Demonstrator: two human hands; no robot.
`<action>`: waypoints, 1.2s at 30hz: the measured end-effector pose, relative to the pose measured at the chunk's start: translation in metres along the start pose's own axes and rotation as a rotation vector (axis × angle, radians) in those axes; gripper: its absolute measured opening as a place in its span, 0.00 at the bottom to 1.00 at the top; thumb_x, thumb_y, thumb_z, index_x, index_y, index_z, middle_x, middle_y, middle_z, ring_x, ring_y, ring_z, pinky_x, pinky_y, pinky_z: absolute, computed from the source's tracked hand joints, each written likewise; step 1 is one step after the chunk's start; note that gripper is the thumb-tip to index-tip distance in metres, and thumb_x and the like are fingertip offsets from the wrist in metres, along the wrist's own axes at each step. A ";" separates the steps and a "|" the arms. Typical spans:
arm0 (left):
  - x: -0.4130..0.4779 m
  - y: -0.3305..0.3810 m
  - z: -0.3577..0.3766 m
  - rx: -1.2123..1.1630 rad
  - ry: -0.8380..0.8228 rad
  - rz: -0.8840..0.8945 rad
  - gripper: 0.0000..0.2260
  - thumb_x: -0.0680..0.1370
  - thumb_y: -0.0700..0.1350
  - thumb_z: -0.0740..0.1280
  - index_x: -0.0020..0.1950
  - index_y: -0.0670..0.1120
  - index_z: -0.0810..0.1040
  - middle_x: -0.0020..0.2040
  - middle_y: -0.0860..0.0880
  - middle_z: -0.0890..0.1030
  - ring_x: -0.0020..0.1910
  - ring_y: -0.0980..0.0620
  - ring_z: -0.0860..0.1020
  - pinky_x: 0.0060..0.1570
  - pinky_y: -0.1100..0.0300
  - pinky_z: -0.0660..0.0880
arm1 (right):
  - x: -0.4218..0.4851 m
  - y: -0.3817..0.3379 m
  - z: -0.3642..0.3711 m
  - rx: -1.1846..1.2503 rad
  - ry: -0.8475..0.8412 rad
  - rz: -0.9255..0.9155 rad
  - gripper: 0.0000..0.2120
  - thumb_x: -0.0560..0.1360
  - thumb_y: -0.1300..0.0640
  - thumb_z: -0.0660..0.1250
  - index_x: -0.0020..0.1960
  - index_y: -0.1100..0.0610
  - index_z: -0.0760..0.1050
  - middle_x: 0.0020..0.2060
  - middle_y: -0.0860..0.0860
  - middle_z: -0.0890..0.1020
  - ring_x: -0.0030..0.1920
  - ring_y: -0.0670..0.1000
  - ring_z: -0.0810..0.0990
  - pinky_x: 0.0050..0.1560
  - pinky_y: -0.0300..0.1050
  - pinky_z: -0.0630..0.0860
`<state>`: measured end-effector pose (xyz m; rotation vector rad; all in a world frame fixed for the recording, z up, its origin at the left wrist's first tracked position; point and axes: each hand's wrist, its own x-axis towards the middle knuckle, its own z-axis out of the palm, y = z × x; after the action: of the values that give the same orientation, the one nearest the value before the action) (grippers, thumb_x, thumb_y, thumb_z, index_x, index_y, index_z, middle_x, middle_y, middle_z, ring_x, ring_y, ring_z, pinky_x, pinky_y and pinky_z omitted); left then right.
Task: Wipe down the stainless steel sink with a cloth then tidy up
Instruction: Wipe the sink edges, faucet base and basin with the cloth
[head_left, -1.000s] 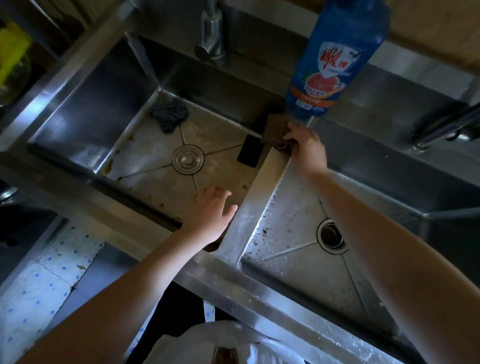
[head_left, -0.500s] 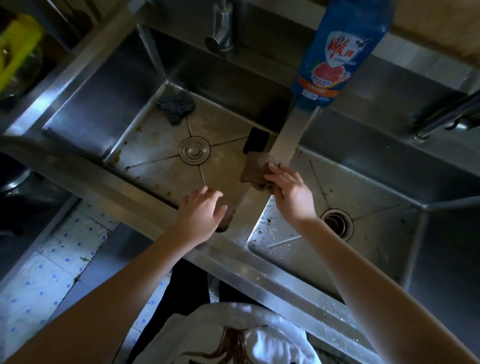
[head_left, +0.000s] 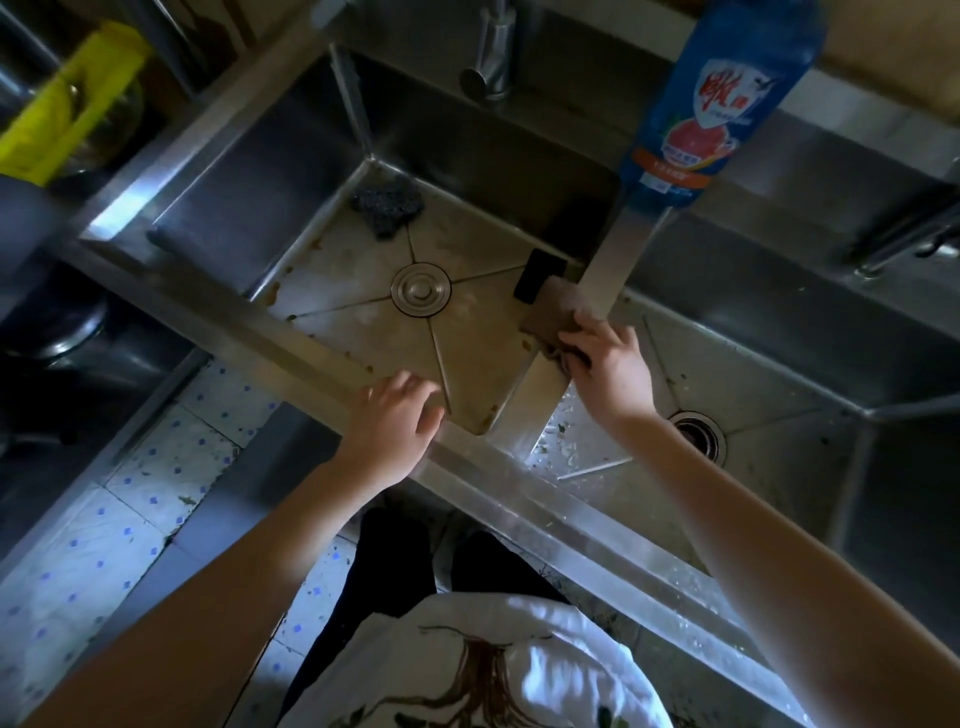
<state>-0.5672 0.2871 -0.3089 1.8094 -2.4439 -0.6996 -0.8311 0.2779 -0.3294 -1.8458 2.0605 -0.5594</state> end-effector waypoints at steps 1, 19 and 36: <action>-0.001 -0.002 -0.001 -0.009 0.006 -0.003 0.13 0.79 0.49 0.61 0.60 0.47 0.75 0.57 0.47 0.76 0.58 0.45 0.73 0.60 0.49 0.65 | -0.010 -0.006 0.002 -0.009 -0.004 -0.008 0.13 0.74 0.61 0.67 0.58 0.54 0.81 0.63 0.49 0.78 0.58 0.56 0.72 0.47 0.50 0.79; 0.005 -0.029 -0.006 0.012 0.043 0.052 0.12 0.77 0.49 0.64 0.59 0.47 0.76 0.57 0.48 0.76 0.56 0.46 0.74 0.60 0.50 0.65 | -0.093 -0.075 0.016 -0.130 0.045 -0.143 0.11 0.61 0.64 0.78 0.42 0.53 0.85 0.46 0.48 0.85 0.37 0.56 0.79 0.25 0.42 0.77; 0.041 -0.075 -0.029 -0.041 0.047 0.147 0.12 0.77 0.48 0.64 0.59 0.46 0.77 0.57 0.47 0.77 0.56 0.44 0.75 0.57 0.48 0.67 | -0.075 -0.100 0.020 -0.154 -0.013 -0.088 0.11 0.61 0.64 0.79 0.40 0.53 0.84 0.44 0.48 0.86 0.38 0.54 0.81 0.23 0.45 0.78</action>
<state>-0.5047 0.2231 -0.3202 1.5933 -2.4816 -0.6827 -0.7256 0.3423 -0.2996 -2.0292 2.0738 -0.4189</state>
